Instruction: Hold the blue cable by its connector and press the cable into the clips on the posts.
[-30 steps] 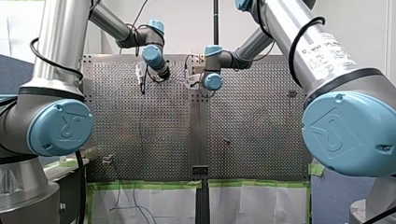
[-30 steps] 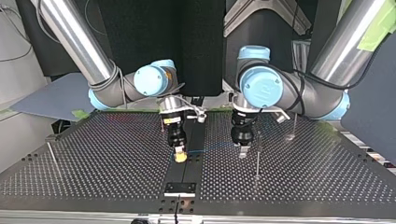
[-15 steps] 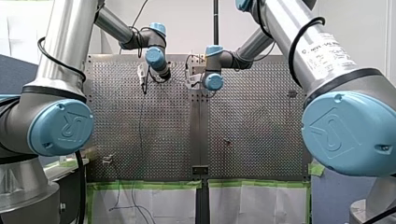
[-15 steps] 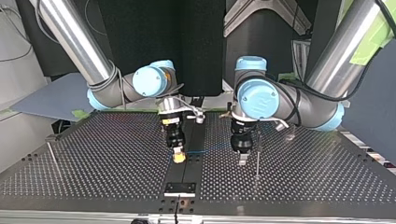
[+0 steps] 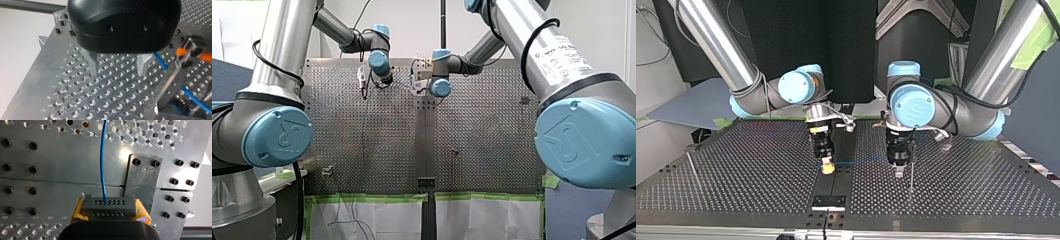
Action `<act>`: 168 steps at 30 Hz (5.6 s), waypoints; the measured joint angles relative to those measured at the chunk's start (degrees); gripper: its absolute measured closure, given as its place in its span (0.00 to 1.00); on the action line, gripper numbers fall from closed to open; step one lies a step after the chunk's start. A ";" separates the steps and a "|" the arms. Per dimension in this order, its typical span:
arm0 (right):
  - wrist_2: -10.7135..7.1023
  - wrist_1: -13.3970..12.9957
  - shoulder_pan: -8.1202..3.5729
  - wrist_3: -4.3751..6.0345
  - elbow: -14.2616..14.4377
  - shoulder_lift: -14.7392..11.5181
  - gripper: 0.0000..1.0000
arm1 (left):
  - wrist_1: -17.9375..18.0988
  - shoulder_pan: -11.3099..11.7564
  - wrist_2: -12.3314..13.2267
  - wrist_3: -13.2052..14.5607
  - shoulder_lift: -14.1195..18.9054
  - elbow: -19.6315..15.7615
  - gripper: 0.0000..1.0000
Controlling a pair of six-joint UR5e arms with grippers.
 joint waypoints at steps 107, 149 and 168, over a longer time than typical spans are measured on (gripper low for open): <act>3.01 1.57 -7.80 9.66 16.62 -0.09 1.00 | 14.27 -11.72 -2.80 -5.15 -11.91 -4.12 0.98; 2.30 -8.09 -8.85 13.54 25.35 -0.03 1.00 | 21.33 -18.53 -6.82 -6.76 -20.62 -4.14 0.98; 1.93 -7.59 -12.60 12.48 28.05 0.01 1.00 | 27.75 -19.98 -8.53 -7.08 -26.24 -4.13 0.98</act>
